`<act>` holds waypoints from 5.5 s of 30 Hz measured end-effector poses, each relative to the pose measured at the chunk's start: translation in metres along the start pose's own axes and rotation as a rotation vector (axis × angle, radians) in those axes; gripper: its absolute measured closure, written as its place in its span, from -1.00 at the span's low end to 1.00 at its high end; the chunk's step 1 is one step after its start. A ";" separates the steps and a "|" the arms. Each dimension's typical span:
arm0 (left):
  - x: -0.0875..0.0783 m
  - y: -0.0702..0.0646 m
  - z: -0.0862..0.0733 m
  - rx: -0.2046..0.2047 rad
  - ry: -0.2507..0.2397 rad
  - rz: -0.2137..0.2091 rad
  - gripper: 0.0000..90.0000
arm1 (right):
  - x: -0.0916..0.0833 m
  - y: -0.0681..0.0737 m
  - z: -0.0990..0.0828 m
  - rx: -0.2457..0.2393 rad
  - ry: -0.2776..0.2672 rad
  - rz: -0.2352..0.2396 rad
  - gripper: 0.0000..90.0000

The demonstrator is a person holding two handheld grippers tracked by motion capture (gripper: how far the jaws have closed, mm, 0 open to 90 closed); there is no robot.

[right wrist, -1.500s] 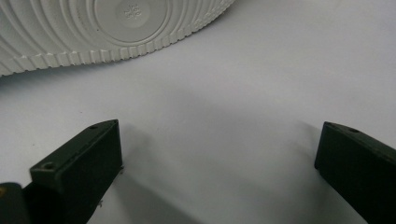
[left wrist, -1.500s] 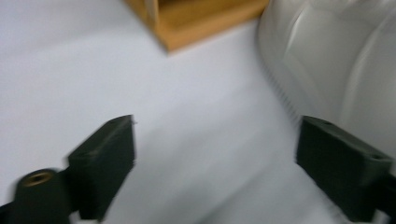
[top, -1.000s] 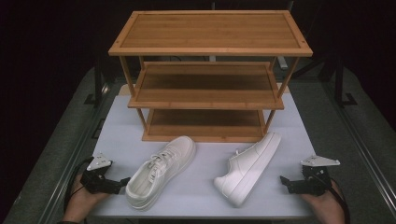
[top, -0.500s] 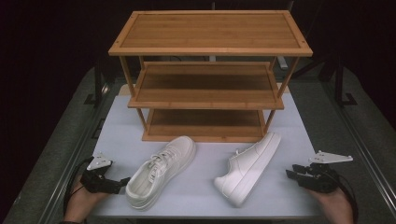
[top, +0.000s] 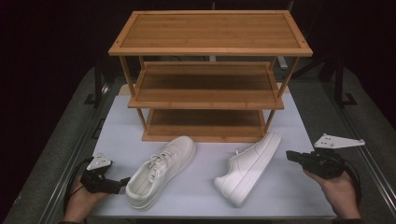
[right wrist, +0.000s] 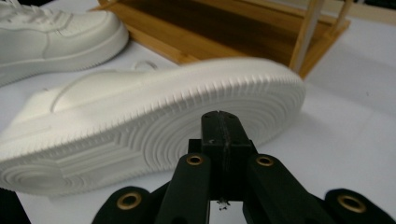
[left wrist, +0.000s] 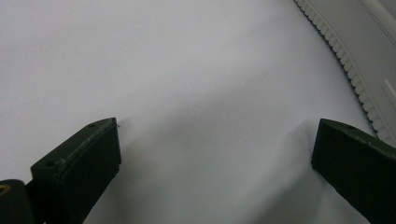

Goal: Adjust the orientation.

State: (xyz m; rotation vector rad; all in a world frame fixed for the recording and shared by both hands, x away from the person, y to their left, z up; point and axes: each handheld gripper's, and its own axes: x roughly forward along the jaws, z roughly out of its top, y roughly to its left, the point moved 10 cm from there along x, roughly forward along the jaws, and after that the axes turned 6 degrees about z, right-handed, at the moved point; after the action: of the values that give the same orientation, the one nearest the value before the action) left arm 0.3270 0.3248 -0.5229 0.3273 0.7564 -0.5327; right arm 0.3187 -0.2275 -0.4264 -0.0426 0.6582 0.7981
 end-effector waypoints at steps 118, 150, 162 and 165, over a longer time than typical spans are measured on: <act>0.000 0.000 0.000 -0.005 0.002 -0.003 -0.98 | -0.001 -0.049 -0.076 0.047 0.114 0.000 0.97; 0.000 0.000 0.000 -0.006 0.001 -0.002 -0.98 | 0.066 -0.050 -0.023 0.051 0.182 -0.039 1.00; 0.000 0.000 0.000 -0.006 0.001 -0.003 -0.98 | 0.107 -0.025 0.001 -0.013 0.208 0.027 1.00; 0.000 0.000 0.000 -0.006 0.004 -0.003 -0.98 | 0.117 -0.016 0.005 -0.032 0.213 0.052 1.00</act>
State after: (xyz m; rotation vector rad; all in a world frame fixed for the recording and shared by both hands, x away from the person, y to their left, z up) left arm 0.3270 0.3249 -0.5230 0.3223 0.7626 -0.5327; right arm 0.3924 -0.1616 -0.4913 -0.1416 0.8503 0.8619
